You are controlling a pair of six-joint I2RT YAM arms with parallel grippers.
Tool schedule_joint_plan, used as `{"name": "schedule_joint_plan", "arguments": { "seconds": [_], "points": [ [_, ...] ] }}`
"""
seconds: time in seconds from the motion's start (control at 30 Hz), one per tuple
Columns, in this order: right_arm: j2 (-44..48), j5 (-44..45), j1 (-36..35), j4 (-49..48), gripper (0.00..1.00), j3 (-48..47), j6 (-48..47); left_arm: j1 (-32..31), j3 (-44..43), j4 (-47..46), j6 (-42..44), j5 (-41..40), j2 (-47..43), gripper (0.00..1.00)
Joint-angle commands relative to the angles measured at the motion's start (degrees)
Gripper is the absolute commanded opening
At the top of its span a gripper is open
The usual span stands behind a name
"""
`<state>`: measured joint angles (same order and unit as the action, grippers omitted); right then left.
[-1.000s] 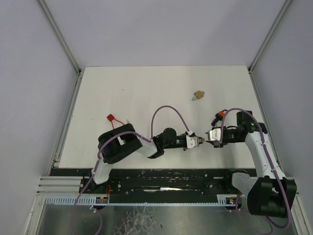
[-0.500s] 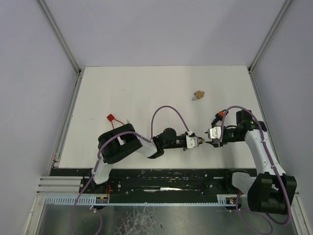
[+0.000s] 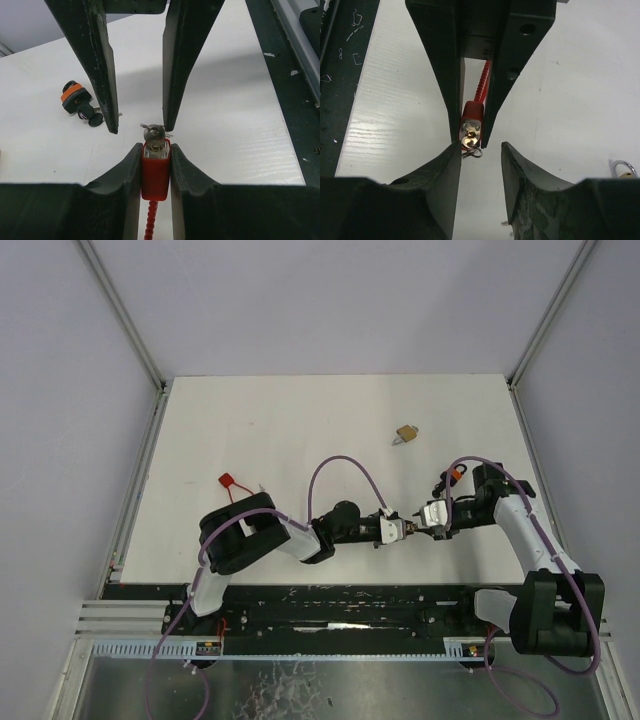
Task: Lock with the key
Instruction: Lock the lock.
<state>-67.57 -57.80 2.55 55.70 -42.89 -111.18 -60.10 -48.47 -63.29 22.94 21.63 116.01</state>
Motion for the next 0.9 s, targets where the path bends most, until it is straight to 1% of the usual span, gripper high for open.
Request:
{"name": "schedule_joint_plan", "arguments": {
  "seconds": [0.0, 0.13, 0.33, 0.57, 0.63, 0.77, 0.87],
  "points": [
    [1.49, -0.56, -1.07, -0.78, 0.43, 0.52, -1.67, -0.31, 0.04, -0.78, 0.37, 1.12, -1.57, 0.00],
    [1.77, -0.05, -1.75, -1.71, 0.39, 0.71, -0.67, -0.37, 0.21, -1.00, 0.28, 1.72, -1.69, 0.00],
    [0.67, 1.50, -2.22, -1.89, 0.28, 0.56, -0.07, -0.39, 0.09, -0.72, 0.53, 2.11, -1.66, 0.00],
    [0.17, 1.73, -2.55, -1.76, 0.19, 0.81, 1.57, -0.38, -0.28, -0.99, 1.03, 1.96, -1.74, 0.00],
    [-0.41, 1.72, -2.55, -2.03, 0.14, 0.64, 3.05, -0.43, -0.60, -0.98, 1.43, 1.61, -1.53, 0.00],
    [-2.03, 0.60, -2.56, -2.43, 0.05, -0.30, 8.36, -1.33, -0.58, -2.43, 4.34, -1.94, -1.47, 0.00],
    [-2.11, -0.99, -2.55, -2.49, 0.04, -0.88, 10.98, -1.67, -0.59, -2.83, 6.75, -4.85, -1.92, 0.00]
  ]
}}
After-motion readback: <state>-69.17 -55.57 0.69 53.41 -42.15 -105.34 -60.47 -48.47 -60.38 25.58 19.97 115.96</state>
